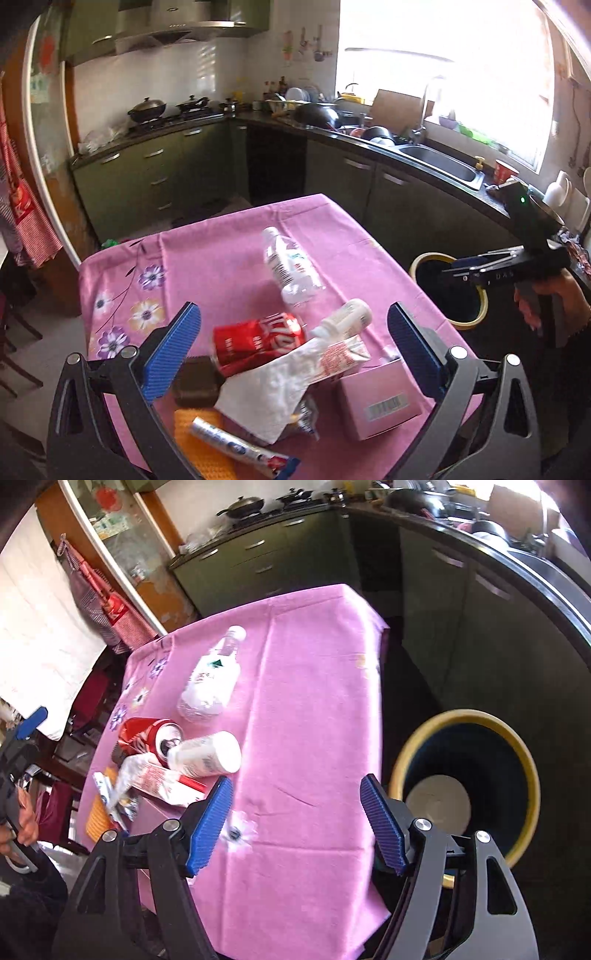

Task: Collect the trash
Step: 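Grasp the Nongfu Spring water bottle with the right gripper, then carry the water bottle over the bin and open the right gripper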

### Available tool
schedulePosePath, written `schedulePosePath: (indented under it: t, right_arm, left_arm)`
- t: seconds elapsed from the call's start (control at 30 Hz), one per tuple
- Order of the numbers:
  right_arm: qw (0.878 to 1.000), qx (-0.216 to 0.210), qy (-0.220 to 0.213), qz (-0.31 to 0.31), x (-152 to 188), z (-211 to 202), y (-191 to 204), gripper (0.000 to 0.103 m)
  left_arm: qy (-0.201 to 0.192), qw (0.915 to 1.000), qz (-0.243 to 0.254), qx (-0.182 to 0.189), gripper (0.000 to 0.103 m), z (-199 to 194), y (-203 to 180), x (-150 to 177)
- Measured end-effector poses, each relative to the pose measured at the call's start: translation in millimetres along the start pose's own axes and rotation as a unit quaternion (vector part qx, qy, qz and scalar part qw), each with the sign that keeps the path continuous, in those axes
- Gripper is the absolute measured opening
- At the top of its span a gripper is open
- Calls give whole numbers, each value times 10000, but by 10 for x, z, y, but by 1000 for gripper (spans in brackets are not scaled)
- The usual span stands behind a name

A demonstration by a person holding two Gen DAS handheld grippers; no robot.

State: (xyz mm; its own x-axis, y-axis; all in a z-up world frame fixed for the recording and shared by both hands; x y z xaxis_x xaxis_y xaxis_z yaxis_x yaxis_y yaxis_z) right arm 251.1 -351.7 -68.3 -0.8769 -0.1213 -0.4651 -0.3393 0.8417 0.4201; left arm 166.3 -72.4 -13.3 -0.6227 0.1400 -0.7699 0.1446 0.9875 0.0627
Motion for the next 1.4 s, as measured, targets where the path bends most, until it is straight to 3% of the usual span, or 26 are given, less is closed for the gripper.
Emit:
schedulePosePath:
  t: [0.13,0.23,0.43,0.6,0.73,1.0,1.4]
  right_arm:
    - [9975,-489,504,129,-540,485,414,87]
    - [9923,-599,1012,390,-852,947,587,94]
    - [9732,335,2091,893,-1102,1781,545,97]
    - [9693,743,2150,929,-1266,2111,561,95]
    - [9654,861,2264,961,-1296,2317,620,81]
    - [9595,1130,2419,897,-1282,2541,666,68]
    - [9609,1098,2407,818,-1238,2709,719,64]
  left_arm:
    - [66,9987,-429,-248,96,-18,524,204]
    - [149,9971,-676,-318,96,-13,751,336]
    - [187,9958,-828,-347,96,-29,959,490]
    - [213,9950,-913,-343,96,-31,1080,574]
    - [257,9943,-992,-297,96,8,1149,624]
    - [279,9944,-992,-230,96,50,1163,677]
    - [339,9947,-949,-212,96,78,1114,711]
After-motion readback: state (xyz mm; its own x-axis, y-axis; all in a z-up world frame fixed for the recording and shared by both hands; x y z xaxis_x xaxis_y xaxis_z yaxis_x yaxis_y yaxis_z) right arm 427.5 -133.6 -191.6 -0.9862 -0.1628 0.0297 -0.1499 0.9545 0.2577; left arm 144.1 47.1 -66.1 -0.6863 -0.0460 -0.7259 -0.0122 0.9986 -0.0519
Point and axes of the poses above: each gripper's, at about its wrist camera, not at the fingertips, and z roughly the way its jaws point, y to its left, x to its underside, the point moved 6 cm from there along z, roughly the way its jaws point, and after that the axes turned 9 degrees about -x, right-handed, at the moved point
